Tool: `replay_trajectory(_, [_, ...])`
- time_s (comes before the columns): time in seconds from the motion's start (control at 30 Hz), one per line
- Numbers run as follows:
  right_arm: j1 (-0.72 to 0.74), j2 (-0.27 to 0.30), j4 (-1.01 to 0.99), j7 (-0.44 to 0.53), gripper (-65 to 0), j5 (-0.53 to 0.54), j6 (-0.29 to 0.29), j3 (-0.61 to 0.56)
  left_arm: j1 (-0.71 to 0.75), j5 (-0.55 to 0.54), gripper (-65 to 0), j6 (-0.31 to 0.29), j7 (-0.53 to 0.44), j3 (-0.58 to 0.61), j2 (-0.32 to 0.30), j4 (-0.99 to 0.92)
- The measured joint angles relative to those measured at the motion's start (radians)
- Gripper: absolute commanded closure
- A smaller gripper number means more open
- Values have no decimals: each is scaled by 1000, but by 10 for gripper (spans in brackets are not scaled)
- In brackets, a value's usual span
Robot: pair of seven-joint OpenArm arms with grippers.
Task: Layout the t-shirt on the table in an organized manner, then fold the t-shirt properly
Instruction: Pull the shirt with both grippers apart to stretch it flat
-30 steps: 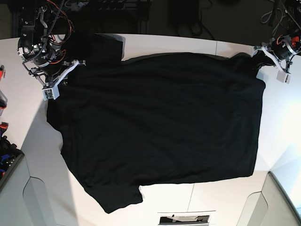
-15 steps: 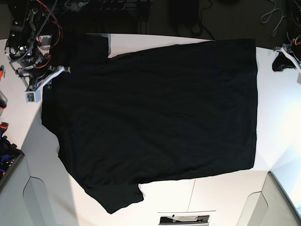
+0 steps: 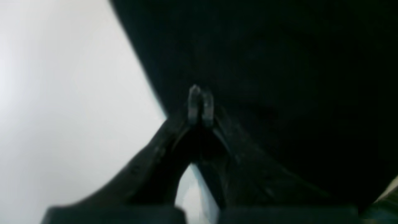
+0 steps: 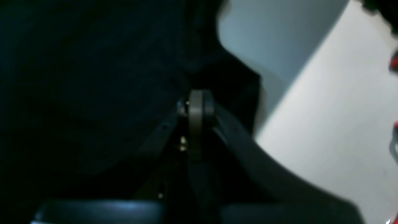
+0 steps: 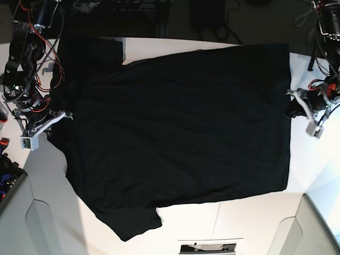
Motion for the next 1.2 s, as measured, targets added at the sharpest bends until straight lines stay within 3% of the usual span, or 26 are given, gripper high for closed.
replay_trajectory(0.23, [2, 0, -73, 9, 0, -2, -2, 0, -162, 33, 0, -10, -48, 114, -4, -241])
replay_trajectory(0.43, [1, 10, -72, 4, 0, 0, -1, 0, -257, 72, 0, -17, -117, 121, -3, -389])
replay_trajectory(0.6, [2, 17, -72, -4, 0, 0, -2, 0, -346, 182, 0, -11, -179, 122, -3, -481])
replay_trajectory(1.1, [1, 16, -1, -63, 0, 29, -2, 2, -627, 241, 0, 3, -196, 125, -24, -749])
replay_trajectory(1.2, [-5, 16, 34, -82, 0, 84, -4, 28, -631, 185, 0, 3, -148, 124, -30, -749])
